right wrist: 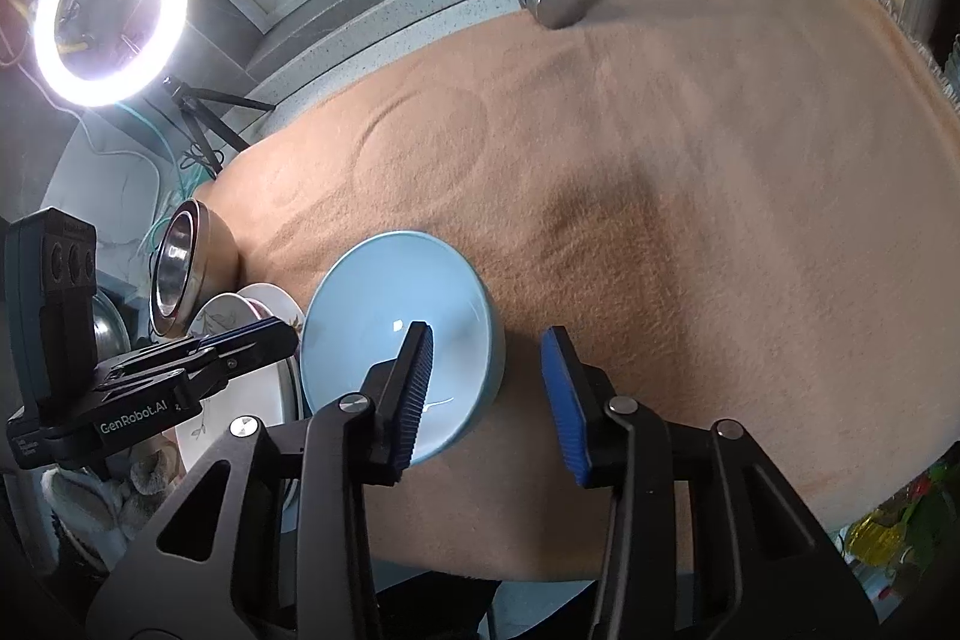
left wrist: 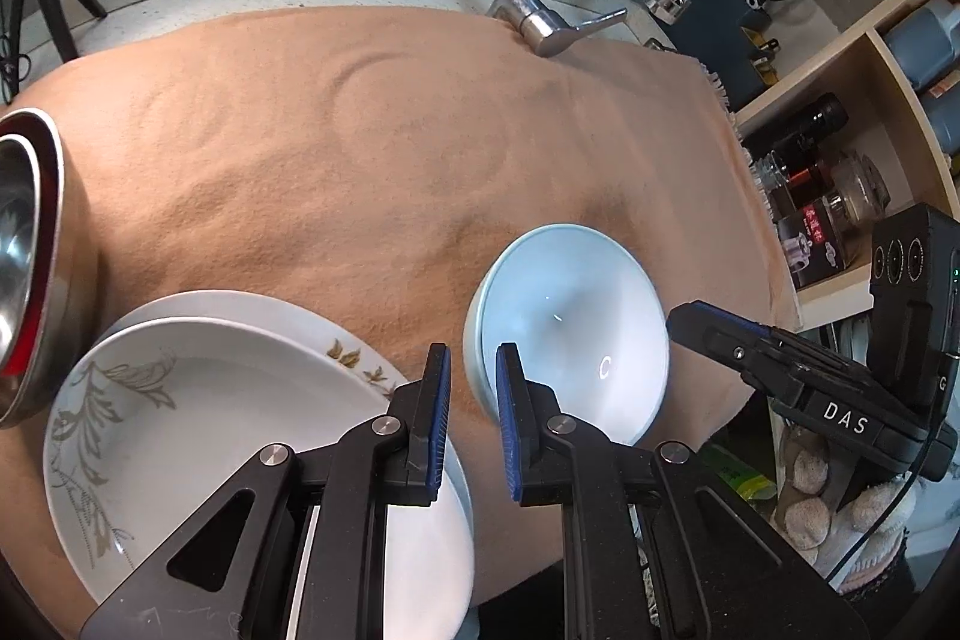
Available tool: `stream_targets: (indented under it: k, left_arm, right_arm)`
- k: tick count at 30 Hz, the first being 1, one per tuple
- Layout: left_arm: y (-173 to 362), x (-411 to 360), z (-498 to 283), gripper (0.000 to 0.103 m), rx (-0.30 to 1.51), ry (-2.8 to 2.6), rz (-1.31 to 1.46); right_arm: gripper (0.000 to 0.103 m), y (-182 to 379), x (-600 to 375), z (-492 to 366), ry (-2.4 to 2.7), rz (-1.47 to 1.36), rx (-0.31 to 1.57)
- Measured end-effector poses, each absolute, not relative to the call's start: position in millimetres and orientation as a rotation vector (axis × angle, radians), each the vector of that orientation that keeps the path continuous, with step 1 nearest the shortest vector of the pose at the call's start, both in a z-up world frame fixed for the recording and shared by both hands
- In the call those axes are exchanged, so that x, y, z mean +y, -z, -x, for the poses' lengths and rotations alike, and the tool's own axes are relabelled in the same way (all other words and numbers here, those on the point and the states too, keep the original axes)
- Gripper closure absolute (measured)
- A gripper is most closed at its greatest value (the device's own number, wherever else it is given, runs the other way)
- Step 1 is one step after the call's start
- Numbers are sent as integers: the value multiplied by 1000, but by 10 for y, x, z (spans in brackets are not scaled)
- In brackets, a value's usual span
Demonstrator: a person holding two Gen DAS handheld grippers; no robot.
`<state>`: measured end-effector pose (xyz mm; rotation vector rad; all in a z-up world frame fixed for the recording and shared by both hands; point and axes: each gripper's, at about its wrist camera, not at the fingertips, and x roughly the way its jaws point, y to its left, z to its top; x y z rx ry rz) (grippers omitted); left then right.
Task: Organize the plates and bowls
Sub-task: 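Move the right tool to the pale blue bowl and grasp its rim, then lift the pale blue bowl and carry it over the nested steel bowls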
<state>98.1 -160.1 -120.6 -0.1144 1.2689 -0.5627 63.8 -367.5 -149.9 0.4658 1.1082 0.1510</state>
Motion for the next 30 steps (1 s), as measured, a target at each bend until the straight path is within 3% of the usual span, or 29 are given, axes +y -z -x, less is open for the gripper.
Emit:
stream_targets:
  k: [4,16,30]
  left_arm:
    - [1253,-1635,-982,89,1285,561,106]
    - [1336,-1690,-997,94,1301,585,94]
    - [1182,-1615,-938,94,1261,585,120]
  right_arm:
    - [68,1570,-3637,-658,-164,-468,1129]
    - [91,1735,-3613,-691,-181,-502,1184]
    - [92,1637,-3600,-682,-185,-505,1185]
